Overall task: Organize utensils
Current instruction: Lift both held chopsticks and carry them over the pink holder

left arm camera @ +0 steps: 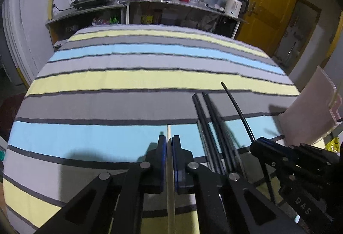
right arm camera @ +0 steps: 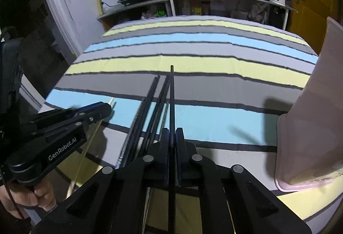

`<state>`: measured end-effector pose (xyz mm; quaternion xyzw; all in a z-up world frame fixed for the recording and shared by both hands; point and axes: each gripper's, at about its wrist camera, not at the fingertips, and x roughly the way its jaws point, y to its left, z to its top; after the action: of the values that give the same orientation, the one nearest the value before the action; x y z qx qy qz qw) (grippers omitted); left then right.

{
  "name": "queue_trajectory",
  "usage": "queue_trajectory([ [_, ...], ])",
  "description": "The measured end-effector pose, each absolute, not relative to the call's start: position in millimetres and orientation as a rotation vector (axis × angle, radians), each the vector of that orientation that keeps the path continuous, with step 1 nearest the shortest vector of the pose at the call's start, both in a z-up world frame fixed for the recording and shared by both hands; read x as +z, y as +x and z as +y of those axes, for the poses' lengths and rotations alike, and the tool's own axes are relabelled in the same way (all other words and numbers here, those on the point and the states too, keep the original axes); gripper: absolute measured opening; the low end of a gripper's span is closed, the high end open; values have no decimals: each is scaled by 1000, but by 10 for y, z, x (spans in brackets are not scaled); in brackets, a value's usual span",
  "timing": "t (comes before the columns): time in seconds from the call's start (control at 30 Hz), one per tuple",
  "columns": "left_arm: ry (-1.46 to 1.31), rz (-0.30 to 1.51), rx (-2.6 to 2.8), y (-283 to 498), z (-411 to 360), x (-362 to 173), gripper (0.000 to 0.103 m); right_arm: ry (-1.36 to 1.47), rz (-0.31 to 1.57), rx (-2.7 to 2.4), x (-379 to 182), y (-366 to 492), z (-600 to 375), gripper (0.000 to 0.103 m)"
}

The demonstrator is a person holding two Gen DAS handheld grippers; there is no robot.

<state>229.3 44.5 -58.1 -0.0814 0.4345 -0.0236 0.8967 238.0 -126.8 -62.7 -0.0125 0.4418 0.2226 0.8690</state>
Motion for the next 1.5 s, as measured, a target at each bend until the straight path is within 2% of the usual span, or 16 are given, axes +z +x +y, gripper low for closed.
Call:
queue_trajectory([
  [0.93, -195, 698, -199, 1362, 489, 764, 5, 94, 718, 501, 374, 1713, -1774, 6],
  [1.27, -199, 641, -243, 1161, 414, 1083, 5, 127, 680, 478, 524, 1548, -1978, 6],
  [1.5, -196, 685, -266, 1223, 290, 1011, 5, 133, 674, 464, 556, 1474, -2060, 6],
])
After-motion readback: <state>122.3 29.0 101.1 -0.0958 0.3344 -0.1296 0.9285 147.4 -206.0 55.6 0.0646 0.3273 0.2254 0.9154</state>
